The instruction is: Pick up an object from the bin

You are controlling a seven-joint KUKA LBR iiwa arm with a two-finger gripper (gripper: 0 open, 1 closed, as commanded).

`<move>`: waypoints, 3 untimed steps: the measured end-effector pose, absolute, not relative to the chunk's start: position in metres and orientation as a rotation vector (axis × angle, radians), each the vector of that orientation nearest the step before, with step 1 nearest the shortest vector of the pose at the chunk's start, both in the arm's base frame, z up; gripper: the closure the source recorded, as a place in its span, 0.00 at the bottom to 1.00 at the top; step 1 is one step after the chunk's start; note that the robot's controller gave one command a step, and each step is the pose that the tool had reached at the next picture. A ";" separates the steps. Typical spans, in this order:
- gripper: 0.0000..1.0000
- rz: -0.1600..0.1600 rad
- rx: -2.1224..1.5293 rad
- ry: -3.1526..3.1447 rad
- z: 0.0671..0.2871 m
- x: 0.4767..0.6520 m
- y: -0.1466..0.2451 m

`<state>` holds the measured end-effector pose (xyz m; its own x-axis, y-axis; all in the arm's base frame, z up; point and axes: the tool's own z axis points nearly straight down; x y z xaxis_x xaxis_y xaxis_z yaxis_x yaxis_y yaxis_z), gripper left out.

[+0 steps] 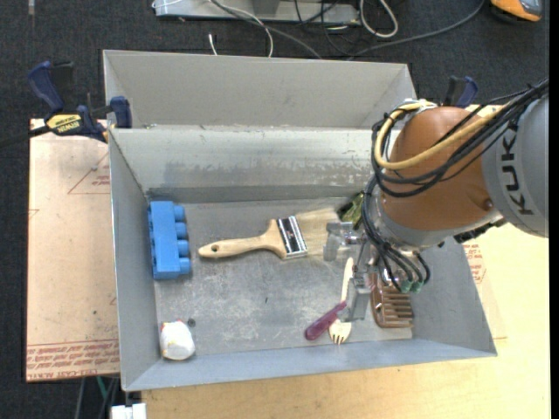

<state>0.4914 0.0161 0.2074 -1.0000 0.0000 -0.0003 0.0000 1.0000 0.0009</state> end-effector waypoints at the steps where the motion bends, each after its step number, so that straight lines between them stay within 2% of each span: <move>1: 0.00 0.002 -0.521 3.097 0.108 0.491 -0.030; 2: 0.00 -0.002 -0.785 3.023 0.071 0.495 -0.045; 3: 0.00 -0.009 -0.928 2.976 0.073 0.491 -0.033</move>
Offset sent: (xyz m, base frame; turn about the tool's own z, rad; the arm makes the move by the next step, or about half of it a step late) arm 0.0000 -0.0618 -0.1374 -0.5110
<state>0.4911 -0.0329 0.0729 -0.8223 -0.5686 -0.0212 -0.5685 0.8226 -0.0127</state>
